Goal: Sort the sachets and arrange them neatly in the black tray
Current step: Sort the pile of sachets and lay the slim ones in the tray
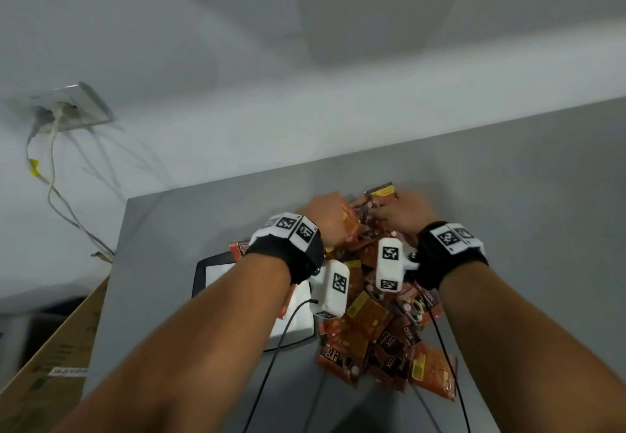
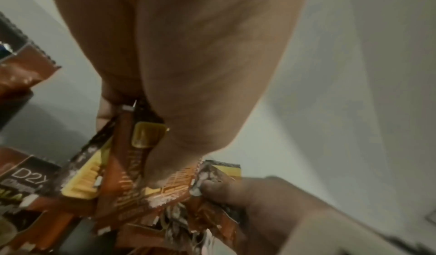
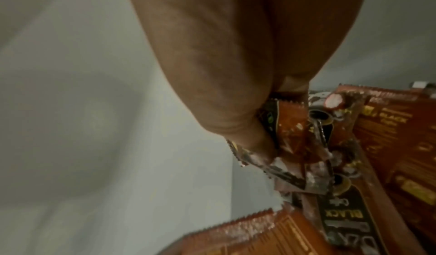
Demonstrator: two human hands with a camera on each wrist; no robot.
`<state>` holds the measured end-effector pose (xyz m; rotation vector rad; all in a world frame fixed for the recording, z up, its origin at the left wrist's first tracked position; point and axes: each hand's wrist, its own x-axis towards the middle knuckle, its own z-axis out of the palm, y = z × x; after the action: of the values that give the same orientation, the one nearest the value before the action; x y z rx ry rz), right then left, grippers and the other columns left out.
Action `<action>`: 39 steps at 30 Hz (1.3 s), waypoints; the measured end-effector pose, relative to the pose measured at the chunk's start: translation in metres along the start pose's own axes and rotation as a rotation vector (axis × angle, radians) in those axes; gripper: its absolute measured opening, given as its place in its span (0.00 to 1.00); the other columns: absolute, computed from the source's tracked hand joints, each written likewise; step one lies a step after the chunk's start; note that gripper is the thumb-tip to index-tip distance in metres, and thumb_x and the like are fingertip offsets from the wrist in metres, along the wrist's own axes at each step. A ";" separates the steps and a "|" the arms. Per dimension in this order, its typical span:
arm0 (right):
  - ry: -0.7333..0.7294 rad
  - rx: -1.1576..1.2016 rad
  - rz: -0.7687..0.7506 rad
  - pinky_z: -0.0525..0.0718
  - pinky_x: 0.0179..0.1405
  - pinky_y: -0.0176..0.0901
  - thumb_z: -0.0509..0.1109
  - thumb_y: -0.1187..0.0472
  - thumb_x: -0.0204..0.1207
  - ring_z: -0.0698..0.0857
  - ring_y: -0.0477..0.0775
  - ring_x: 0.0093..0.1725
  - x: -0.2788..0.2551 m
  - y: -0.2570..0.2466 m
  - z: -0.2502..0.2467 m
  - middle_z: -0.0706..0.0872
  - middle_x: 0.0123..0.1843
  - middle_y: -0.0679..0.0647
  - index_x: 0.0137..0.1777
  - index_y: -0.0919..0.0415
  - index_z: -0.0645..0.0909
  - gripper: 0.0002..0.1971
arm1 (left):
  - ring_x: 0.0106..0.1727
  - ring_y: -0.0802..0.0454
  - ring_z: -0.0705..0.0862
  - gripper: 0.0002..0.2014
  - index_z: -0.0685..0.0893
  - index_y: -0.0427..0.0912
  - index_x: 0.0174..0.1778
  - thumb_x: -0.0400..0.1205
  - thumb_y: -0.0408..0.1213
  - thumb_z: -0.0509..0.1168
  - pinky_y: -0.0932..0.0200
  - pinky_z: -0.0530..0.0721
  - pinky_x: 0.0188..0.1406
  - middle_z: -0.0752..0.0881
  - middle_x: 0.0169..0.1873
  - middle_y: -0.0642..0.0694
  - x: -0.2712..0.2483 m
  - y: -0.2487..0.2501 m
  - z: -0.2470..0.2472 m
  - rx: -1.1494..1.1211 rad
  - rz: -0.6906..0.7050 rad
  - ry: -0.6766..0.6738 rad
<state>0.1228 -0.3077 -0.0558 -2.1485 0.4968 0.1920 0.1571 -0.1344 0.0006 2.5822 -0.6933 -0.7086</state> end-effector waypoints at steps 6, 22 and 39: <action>-0.086 -0.481 -0.031 0.80 0.64 0.50 0.59 0.64 0.87 0.85 0.63 0.64 0.019 -0.008 0.020 0.87 0.65 0.62 0.62 0.66 0.85 0.14 | 0.60 0.41 0.87 0.12 0.84 0.39 0.63 0.83 0.34 0.67 0.56 0.80 0.48 0.87 0.61 0.40 0.020 0.011 0.021 0.227 -0.150 -0.094; 0.137 0.701 0.188 0.85 0.26 0.36 0.68 0.74 0.78 0.89 0.46 0.27 -0.043 0.007 -0.024 0.91 0.29 0.51 0.52 0.69 0.89 0.09 | 0.55 0.40 0.85 0.15 0.80 0.37 0.64 0.83 0.37 0.67 0.49 0.85 0.54 0.85 0.52 0.41 0.026 0.008 0.042 0.172 0.053 -0.089; -0.075 -0.257 -0.513 0.84 0.50 0.43 0.71 0.60 0.76 0.85 0.47 0.51 -0.157 -0.086 0.085 0.86 0.51 0.48 0.57 0.49 0.78 0.12 | 0.50 0.46 0.85 0.16 0.75 0.51 0.58 0.80 0.53 0.68 0.48 0.85 0.49 0.84 0.50 0.50 -0.167 -0.116 -0.014 0.144 -0.108 0.159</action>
<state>0.0205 -0.1509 0.0080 -2.4307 -0.1395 0.0488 0.0808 0.0537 0.0197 2.7882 -0.5769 -0.4939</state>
